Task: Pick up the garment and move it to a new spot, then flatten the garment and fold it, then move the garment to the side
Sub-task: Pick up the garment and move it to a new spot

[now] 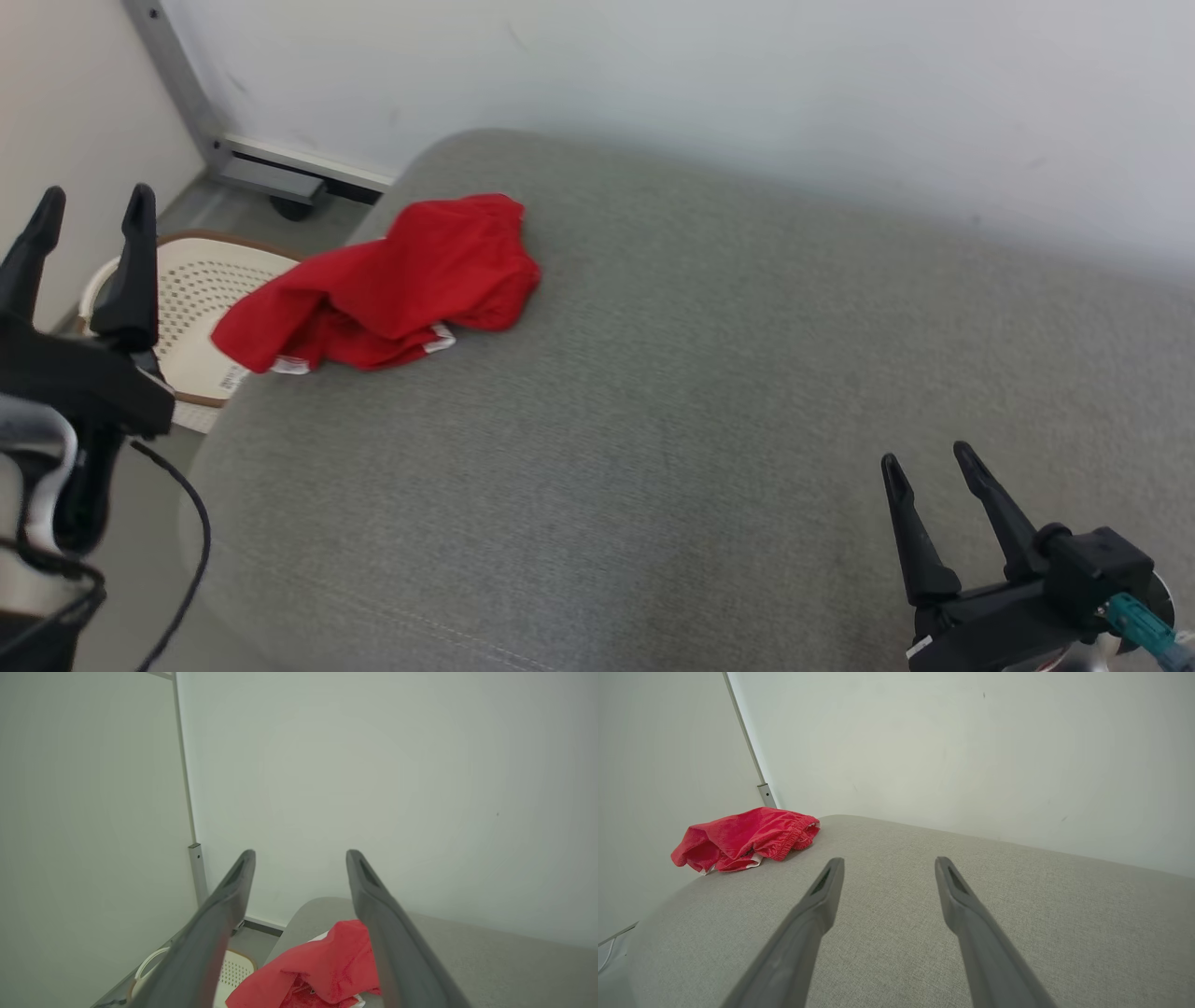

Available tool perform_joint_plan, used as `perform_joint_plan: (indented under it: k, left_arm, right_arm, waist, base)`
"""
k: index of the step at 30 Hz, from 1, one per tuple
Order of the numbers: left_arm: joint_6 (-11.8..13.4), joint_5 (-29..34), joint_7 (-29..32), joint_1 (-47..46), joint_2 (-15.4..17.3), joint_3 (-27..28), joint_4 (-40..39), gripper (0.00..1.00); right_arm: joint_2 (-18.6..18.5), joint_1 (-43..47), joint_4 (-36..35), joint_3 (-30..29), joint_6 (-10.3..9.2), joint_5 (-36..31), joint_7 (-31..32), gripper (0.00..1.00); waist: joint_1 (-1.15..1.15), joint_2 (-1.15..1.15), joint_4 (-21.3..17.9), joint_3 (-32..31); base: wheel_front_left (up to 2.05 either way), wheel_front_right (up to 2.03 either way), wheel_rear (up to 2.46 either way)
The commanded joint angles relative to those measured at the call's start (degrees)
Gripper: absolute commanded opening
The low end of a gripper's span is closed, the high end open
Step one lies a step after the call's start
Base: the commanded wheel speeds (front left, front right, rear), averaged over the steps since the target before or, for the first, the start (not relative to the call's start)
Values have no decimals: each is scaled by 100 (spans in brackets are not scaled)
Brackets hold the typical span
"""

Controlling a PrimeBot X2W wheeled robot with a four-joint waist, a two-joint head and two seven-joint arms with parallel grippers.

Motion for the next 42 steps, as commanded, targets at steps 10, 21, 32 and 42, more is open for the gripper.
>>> perform_joint_plan:
  k: [10, 21, 32, 42]
  left_arm:
    - [-497, -693, 748, -1236, 1, -288, 2009, 100]
    - [-546, -1313, 1025, -1859, 313, -631, 3315, 100]
    - [-548, -1822, 1125, -2051, 620, -989, 4113, 100]
    - [-546, -1768, 413, -2308, 577, -1177, 4703, 0]
  right_arm:
    - [-18, -516, -61, 76, -2, -103, -16, 100]
    - [-16, -893, -120, 149, -2, -188, -65, 100]
    - [-16, -1073, -82, 213, -2, -151, -152, 100]
    - [-16, -1122, -19, 155, -2, -58, -181, 100]
  waist:
    - [0, 0, -1377, 1351]
    - [0, 0, -1979, 2138]
    - [0, 0, -2274, 2495]
    - [0, 0, -2209, 2458]
  base:
    - [0, 0, 0]
    - [0, 0, 0]
    - [0, 0, 0]
    - [0, 0, 0]
